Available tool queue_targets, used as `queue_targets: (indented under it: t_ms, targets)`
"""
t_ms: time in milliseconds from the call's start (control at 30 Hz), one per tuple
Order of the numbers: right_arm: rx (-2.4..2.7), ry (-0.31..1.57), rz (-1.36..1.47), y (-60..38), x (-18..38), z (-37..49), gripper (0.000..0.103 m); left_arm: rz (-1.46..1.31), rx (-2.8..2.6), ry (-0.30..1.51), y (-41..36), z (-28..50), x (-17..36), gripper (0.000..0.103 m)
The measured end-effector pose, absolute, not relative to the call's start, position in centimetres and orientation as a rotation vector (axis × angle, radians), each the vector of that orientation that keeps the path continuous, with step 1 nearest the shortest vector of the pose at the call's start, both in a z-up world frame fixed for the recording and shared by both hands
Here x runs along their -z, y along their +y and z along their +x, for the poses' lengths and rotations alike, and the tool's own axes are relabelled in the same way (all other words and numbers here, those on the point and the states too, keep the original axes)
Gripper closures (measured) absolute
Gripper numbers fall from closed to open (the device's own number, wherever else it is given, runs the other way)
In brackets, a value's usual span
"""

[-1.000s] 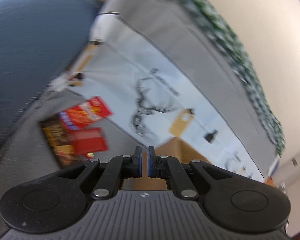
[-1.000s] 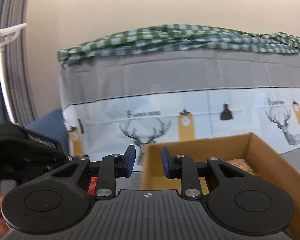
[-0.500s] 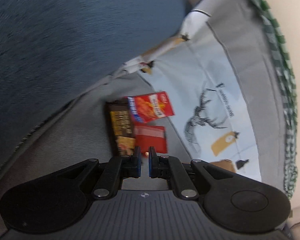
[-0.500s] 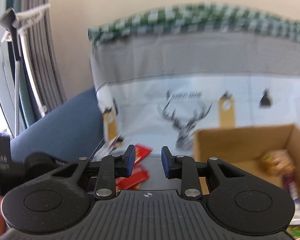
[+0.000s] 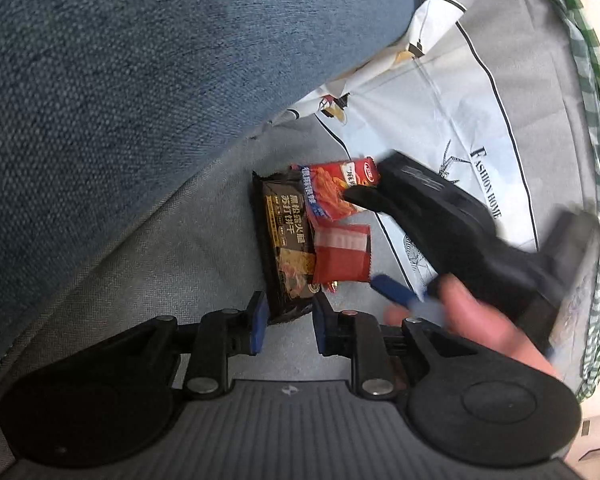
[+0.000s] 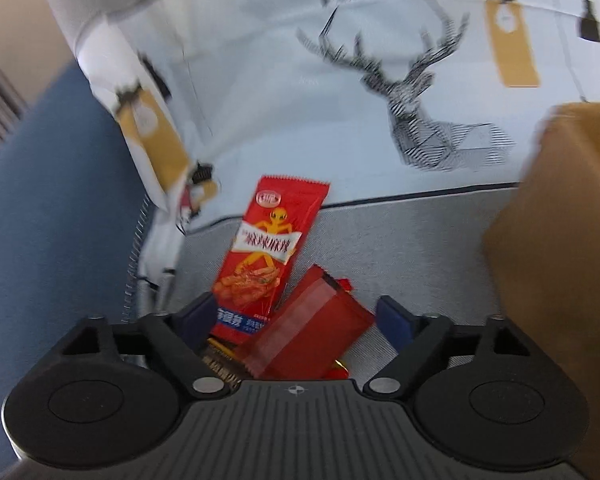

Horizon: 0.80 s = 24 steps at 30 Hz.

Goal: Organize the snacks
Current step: 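Grasp the small red-capped candy with the right tool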

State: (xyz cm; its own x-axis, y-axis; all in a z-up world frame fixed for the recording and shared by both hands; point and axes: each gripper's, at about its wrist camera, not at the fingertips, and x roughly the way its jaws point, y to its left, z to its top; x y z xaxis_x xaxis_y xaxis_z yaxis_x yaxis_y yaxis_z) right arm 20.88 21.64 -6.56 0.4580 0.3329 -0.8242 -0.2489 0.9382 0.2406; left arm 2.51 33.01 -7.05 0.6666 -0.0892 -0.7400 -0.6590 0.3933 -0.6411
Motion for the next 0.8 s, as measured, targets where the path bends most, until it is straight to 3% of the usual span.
queue_targets:
  t_ms: [200, 233, 333, 433, 800]
  targets:
    - [-0.319, 1.072, -0.076, 24.1, 9.6, 22.5, 0.019, -1.117, -0.397, 0.815, 33.0, 2.5, 6.9, 0.078]
    - [-0.332, 1.05, -0.099, 24.1, 9.7, 22.2, 0.027, -1.117, -0.397, 0.817, 33.0, 2.6, 7.0, 0.078]
    - [-0.398, 1.0, -0.145, 23.9, 9.3, 21.0, 0.064, -1.108, -0.403, 0.819, 33.1, 2.4, 6.8, 0.078]
    - [-0.424, 1.014, -0.158, 22.8, 9.1, 20.1, 0.084, -1.108, -0.406, 0.817, 33.4, 2.1, 6.5, 0.078]
    - [-0.47, 1.022, -0.235, 19.0, 9.2, 15.1, 0.085, -1.102, -0.401, 0.826, 33.6, 2.7, 6.1, 0.078]
